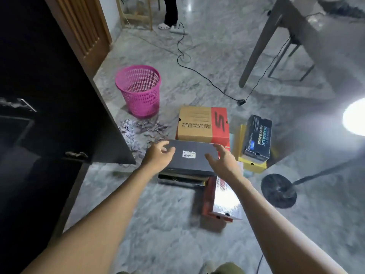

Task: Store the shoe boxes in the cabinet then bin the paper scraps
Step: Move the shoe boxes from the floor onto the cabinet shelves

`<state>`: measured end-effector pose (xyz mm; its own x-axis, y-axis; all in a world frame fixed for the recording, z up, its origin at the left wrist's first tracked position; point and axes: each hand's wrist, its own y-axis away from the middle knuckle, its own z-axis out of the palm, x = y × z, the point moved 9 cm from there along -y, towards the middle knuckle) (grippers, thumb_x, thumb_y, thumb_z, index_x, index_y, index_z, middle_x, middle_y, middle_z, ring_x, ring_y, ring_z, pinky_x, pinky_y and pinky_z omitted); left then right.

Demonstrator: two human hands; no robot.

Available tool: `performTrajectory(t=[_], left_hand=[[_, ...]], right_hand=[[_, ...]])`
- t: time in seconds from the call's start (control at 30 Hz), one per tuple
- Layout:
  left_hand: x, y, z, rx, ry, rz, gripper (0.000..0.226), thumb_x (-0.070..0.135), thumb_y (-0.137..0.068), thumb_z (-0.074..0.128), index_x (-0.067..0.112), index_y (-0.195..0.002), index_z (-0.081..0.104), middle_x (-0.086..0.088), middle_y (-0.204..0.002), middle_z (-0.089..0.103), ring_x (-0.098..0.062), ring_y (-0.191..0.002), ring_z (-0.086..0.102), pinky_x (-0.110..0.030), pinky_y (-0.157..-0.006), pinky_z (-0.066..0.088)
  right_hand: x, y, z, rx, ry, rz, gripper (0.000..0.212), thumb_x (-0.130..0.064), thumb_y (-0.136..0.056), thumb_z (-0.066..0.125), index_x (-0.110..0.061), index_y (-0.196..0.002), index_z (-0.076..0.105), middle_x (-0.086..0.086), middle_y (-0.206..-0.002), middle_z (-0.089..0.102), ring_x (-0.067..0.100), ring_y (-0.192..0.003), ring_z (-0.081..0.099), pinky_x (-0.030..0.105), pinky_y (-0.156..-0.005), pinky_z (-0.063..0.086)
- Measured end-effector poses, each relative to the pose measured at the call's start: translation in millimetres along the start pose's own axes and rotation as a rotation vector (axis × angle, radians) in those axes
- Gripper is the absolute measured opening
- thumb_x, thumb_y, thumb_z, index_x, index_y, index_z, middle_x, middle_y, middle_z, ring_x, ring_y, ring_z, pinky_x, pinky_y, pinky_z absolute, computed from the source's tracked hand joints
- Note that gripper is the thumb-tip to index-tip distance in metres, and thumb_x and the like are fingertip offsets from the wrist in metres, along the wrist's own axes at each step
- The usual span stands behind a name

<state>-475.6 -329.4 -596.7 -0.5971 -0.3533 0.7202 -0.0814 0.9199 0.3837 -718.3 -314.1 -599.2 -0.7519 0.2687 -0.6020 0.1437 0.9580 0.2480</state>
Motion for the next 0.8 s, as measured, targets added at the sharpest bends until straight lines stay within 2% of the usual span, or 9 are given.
performTrajectory(t=[0.13, 0.23, 0.33, 0.4, 0.47, 0.57, 0.63, 0.7, 0.8], left_hand=[[-89, -62, 64, 0.021, -0.030, 0.006, 0.076, 0.057, -0.082, 0.065, 0.031, -0.147, 0.035, 0.001, -0.148, 0.043, -0.022, -0.130, 0.047, -0.038, -0.103, 0.043], [-146, -104, 100, 0.062, -0.041, 0.006, 0.103, 0.070, -0.071, 0.068, 0.038, -0.153, 0.013, 0.000, -0.158, 0.021, -0.026, -0.144, 0.024, -0.048, -0.112, 0.033], [-195, -144, 122, 0.146, -0.006, -0.002, 0.114, 0.076, -0.068, 0.065, 0.037, -0.153, 0.001, 0.000, -0.162, 0.010, -0.027, -0.149, 0.011, -0.055, -0.116, 0.024], [-218, -165, 135, 0.179, 0.072, 0.028, 0.115, 0.075, -0.069, 0.066, 0.034, -0.154, 0.001, 0.001, -0.163, 0.012, -0.026, -0.149, 0.013, -0.053, -0.117, 0.022], [-233, -178, 144, 0.193, 0.159, 0.079, 0.110, 0.069, -0.072, 0.068, 0.030, -0.155, 0.007, 0.002, -0.161, 0.021, -0.025, -0.146, 0.023, -0.047, -0.117, 0.025], [-239, -189, 151, 0.208, 0.263, 0.160, 0.095, 0.065, -0.071, 0.071, 0.032, -0.149, 0.028, 0.005, -0.147, 0.045, -0.021, -0.134, 0.043, -0.039, -0.107, 0.037], [-239, -191, 150, 0.214, 0.311, 0.165, 0.087, 0.062, -0.072, 0.073, 0.032, -0.145, 0.035, 0.005, -0.141, 0.051, -0.020, -0.127, 0.049, -0.035, -0.101, 0.040], [-240, -191, 150, 0.201, 0.355, 0.142, 0.086, 0.057, -0.075, 0.074, 0.030, -0.146, 0.034, 0.004, -0.143, 0.050, -0.021, -0.128, 0.048, -0.035, -0.103, 0.039], [-242, -186, 151, 0.180, 0.390, 0.115, 0.083, 0.053, -0.078, 0.074, 0.029, -0.146, 0.033, 0.004, -0.142, 0.050, -0.021, -0.127, 0.049, -0.035, -0.102, 0.039]], right_hand=[[92, -41, 93, 0.041, -0.022, 0.071, 0.076, -0.054, -0.087, 0.062, -0.017, -0.149, 0.038, 0.010, -0.147, 0.045, 0.026, -0.136, 0.042, 0.041, -0.109, 0.037], [145, -65, 139, 0.188, -0.059, 0.110, 0.091, -0.068, -0.074, 0.064, -0.021, -0.147, 0.036, 0.013, -0.140, 0.044, 0.029, -0.134, 0.040, 0.042, -0.108, 0.038], [179, -86, 168, 0.388, -0.105, 0.059, 0.098, -0.080, -0.061, 0.061, -0.026, -0.140, 0.039, 0.009, -0.129, 0.052, 0.028, -0.125, 0.047, 0.042, -0.101, 0.045], [193, -95, 185, 0.467, -0.168, 0.014, 0.101, -0.076, -0.061, 0.066, -0.025, -0.143, 0.037, 0.007, -0.132, 0.052, 0.026, -0.126, 0.048, 0.043, -0.101, 0.046], [203, -101, 196, 0.523, -0.225, -0.011, 0.101, -0.068, -0.065, 0.074, -0.021, -0.145, 0.035, 0.008, -0.136, 0.047, 0.025, -0.128, 0.044, 0.041, -0.103, 0.044], [212, -105, 200, 0.596, -0.364, -0.087, 0.096, -0.065, -0.061, 0.080, -0.022, -0.138, 0.041, 0.004, -0.131, 0.052, 0.020, -0.124, 0.050, 0.041, -0.104, 0.046], [220, -108, 203, 0.607, -0.498, -0.094, 0.091, -0.062, -0.060, 0.083, -0.027, -0.133, 0.043, -0.002, -0.127, 0.056, 0.014, -0.119, 0.055, 0.040, -0.101, 0.049], [226, -108, 210, 0.564, -0.606, -0.058, 0.089, -0.053, -0.064, 0.086, -0.026, -0.135, 0.040, -0.005, -0.128, 0.056, 0.008, -0.116, 0.057, 0.033, -0.101, 0.049], [227, -105, 216, 0.533, -0.651, -0.068, 0.086, -0.040, -0.071, 0.087, -0.023, -0.139, 0.036, -0.007, -0.129, 0.054, 0.005, -0.114, 0.055, 0.014, -0.088, 0.043]])
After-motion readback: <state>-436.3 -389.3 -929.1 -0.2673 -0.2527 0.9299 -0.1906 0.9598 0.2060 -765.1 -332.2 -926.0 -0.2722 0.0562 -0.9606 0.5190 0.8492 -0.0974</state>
